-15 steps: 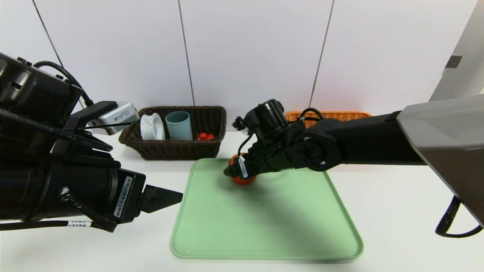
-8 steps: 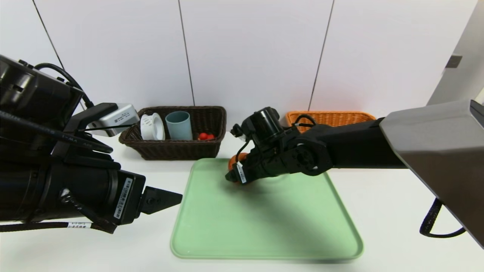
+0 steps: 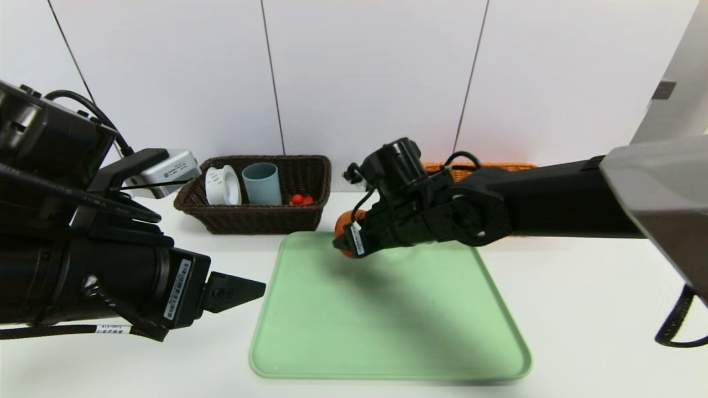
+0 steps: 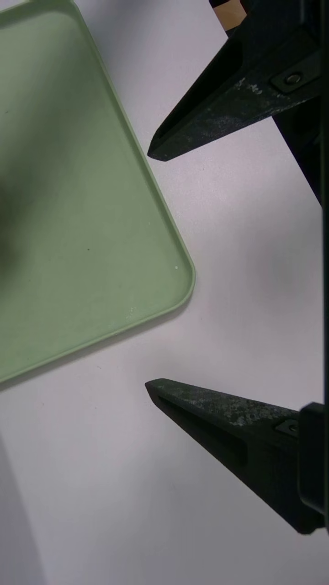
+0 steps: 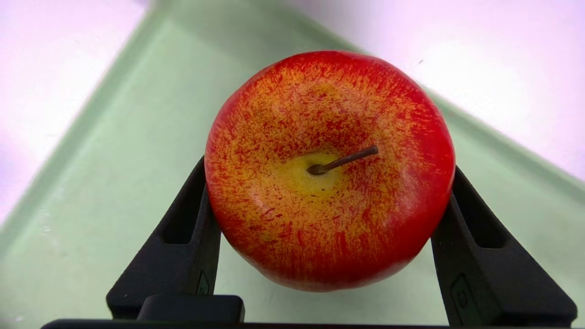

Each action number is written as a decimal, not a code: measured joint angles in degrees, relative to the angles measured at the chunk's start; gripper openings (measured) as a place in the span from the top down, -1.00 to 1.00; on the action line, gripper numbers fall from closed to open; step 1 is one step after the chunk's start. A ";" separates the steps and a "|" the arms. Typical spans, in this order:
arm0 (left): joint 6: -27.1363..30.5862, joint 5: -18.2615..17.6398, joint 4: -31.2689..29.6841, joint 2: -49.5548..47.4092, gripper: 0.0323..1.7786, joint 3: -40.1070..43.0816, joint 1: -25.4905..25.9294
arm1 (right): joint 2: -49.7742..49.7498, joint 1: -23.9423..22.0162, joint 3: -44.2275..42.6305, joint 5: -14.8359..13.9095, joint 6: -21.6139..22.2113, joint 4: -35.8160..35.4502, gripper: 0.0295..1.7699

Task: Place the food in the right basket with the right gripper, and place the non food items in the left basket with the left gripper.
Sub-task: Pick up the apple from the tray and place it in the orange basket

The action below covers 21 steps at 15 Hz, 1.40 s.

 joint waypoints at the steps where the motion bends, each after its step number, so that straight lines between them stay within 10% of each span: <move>1: -0.06 0.02 -0.02 -0.09 -0.90 -0.02 0.00 | -1.82 -0.50 0.09 0.00 0.00 0.02 -0.39; 10: -0.09 0.02 -0.02 -0.33 -0.90 0.15 0.02 | -16.34 -15.38 2.50 -3.73 -0.71 0.09 -0.38; 21: -0.09 0.00 -0.05 -0.99 -0.90 1.02 0.00 | -9.80 -29.42 4.96 -3.73 -0.41 -1.08 -0.38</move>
